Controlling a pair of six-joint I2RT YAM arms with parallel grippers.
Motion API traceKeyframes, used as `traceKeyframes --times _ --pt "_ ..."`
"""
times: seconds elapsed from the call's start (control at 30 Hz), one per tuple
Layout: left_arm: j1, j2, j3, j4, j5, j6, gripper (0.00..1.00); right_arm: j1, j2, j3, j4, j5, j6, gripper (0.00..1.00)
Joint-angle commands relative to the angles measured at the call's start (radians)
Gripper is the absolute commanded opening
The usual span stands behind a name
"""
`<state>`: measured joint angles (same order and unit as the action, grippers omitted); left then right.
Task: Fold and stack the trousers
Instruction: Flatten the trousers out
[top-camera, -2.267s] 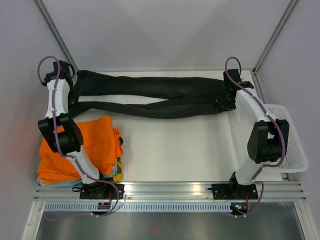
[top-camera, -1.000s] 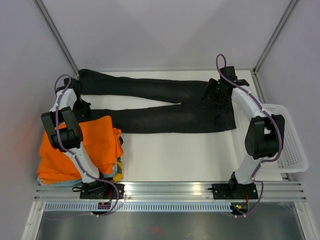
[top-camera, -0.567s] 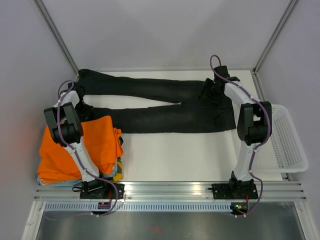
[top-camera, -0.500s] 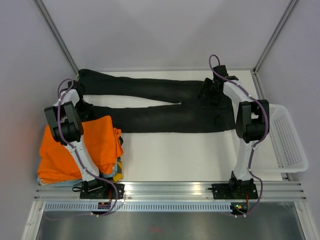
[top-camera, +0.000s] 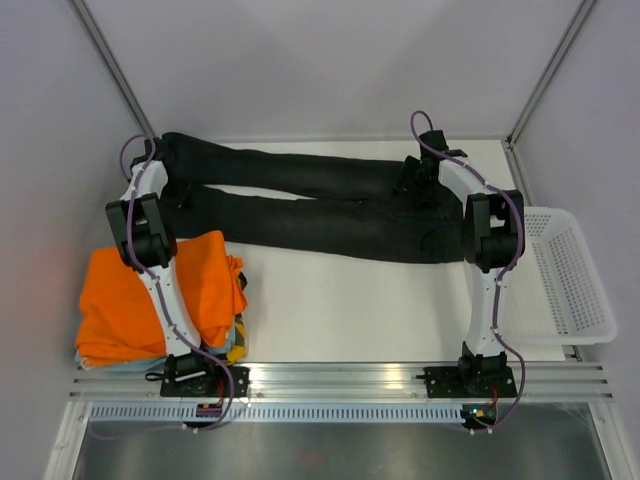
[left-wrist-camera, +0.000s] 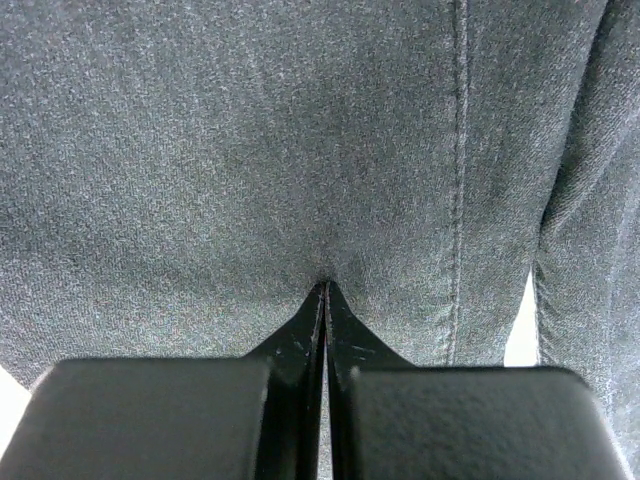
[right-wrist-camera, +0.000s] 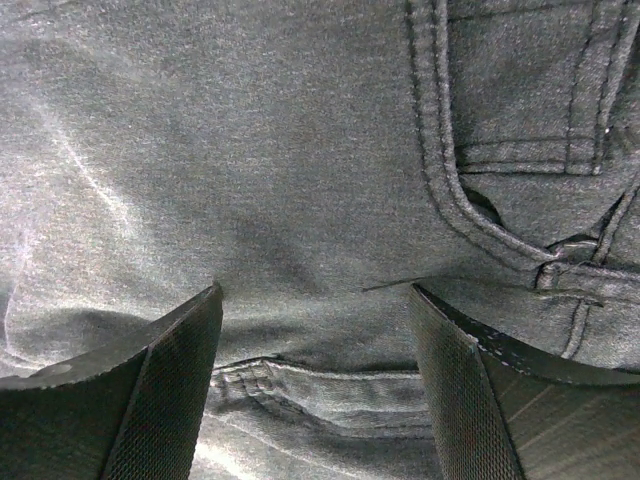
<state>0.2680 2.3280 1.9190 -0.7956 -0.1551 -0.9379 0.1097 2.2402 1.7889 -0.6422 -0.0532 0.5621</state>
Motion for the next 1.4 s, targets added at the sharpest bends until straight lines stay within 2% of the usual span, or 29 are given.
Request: traceKeyframes --times 0.0,0.2,0.33,0.43,0.5,0.53,0.6,0.67,0.8,0.97,1.13,1.17,1.27,1.37 --pt "0.007 -0.037 -0.058 -0.048 -0.072 -0.029 0.02 0.001 0.002 0.030 0.016 0.047 -0.014 0.81" --pt "0.005 -0.137 -0.054 -0.197 -0.139 0.047 0.02 0.001 0.010 0.026 0.032 0.047 -0.007 0.81" --pt "0.007 -0.225 -0.049 -0.174 -0.215 0.085 0.05 0.001 0.010 0.024 0.048 0.047 -0.005 0.81" --pt "0.005 -0.262 -0.035 -0.076 -0.196 0.117 0.15 -0.001 0.010 0.033 0.058 0.024 -0.013 0.81" --pt "0.005 -0.268 -0.017 -0.027 -0.196 0.151 0.27 -0.001 0.006 0.035 0.062 0.026 -0.028 0.81" --pt "0.005 -0.266 -0.018 0.033 -0.211 0.163 0.37 -0.001 0.004 0.032 0.061 0.032 -0.031 0.81" --pt "0.008 -0.237 -0.015 0.080 -0.233 0.177 0.42 -0.001 0.002 0.029 0.061 0.036 -0.037 0.81" --pt "0.010 -0.179 0.011 0.125 -0.230 0.185 0.43 0.001 0.001 0.023 0.062 0.035 -0.037 0.81" --pt "0.010 -0.055 0.086 0.089 -0.178 0.111 0.41 0.001 -0.010 0.012 0.064 0.047 -0.041 0.81" --pt "0.008 0.025 0.086 0.059 -0.089 -0.008 0.33 -0.001 -0.022 -0.008 0.072 0.047 -0.027 0.81" --pt "0.008 0.073 0.092 0.003 -0.064 -0.050 0.26 0.001 -0.016 -0.011 0.072 0.047 -0.011 0.81" --pt "0.008 0.082 0.110 -0.020 -0.061 -0.067 0.25 -0.001 -0.013 -0.010 0.065 0.047 -0.011 0.81" --pt "0.008 0.129 0.184 -0.224 -0.102 -0.126 0.15 0.001 -0.008 0.001 0.043 0.085 -0.008 0.81" --pt "0.010 0.114 0.154 -0.388 -0.208 -0.177 0.13 0.001 -0.016 -0.011 0.021 0.125 0.005 0.82"
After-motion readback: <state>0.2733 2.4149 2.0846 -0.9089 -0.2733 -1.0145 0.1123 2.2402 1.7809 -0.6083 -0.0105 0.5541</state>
